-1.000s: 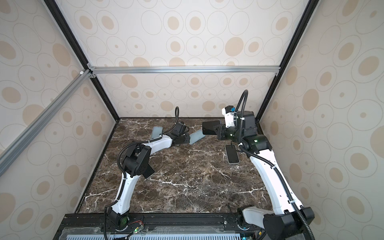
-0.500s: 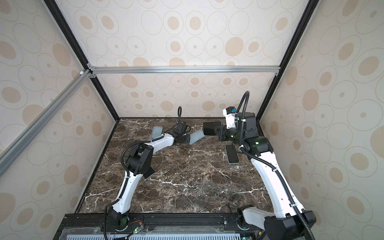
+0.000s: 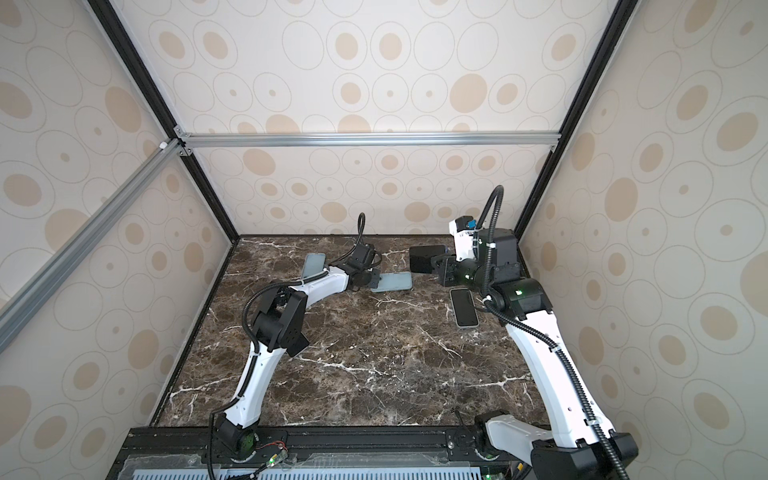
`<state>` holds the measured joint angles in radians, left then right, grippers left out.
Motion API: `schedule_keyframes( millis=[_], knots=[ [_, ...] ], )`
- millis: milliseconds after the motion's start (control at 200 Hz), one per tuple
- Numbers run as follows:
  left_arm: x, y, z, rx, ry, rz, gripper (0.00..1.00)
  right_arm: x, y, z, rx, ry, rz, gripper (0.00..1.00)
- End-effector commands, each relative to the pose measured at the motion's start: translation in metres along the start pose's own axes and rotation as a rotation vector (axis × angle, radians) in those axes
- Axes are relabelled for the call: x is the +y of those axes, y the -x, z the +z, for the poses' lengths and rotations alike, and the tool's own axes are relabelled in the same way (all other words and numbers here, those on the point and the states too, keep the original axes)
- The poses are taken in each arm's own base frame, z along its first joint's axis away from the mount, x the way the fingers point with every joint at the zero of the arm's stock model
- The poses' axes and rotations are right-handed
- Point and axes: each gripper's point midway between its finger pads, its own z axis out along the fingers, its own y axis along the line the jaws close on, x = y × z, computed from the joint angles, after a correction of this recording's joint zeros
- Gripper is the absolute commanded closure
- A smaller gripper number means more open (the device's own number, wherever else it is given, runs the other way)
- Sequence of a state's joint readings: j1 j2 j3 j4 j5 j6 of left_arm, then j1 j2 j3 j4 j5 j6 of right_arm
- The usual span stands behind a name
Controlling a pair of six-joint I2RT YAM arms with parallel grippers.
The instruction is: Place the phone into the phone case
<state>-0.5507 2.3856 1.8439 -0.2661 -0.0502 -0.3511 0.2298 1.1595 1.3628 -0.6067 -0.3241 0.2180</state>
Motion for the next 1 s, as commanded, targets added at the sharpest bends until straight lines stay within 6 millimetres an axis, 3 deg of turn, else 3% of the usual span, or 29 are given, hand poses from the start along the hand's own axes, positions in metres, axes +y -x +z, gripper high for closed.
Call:
schedule_keyframes(
  millis=[0,185,540,660,810,860,995],
  knots=[
    [0.012,-0.02,-0.011,0.05,0.04,0.046,0.91,0.006,0.01,-0.007,-0.047,0.017,-0.024,1.0],
    [0.02,-0.038,-0.033,0.052,0.041,0.041,0.92,0.004,0.003,-0.001,-0.025,0.027,0.013,1.0],
    [0.042,-0.11,-0.095,0.099,0.013,-0.022,0.92,0.009,-0.019,0.02,0.025,0.111,0.131,1.0],
    [0.044,-0.125,-0.11,0.104,-0.01,-0.044,0.9,0.004,-0.029,0.025,0.055,0.096,0.16,1.0],
    [0.034,-0.114,-0.127,0.058,-0.073,-0.062,0.82,0.013,-0.033,0.027,0.068,0.108,0.185,1.0],
    [0.03,-0.103,-0.133,0.032,-0.096,-0.064,0.79,0.012,-0.033,0.028,0.07,0.09,0.188,1.0],
    [0.027,-0.072,-0.153,-0.041,-0.152,-0.072,0.65,0.035,-0.046,0.035,0.124,0.082,0.154,1.0]
  ],
)
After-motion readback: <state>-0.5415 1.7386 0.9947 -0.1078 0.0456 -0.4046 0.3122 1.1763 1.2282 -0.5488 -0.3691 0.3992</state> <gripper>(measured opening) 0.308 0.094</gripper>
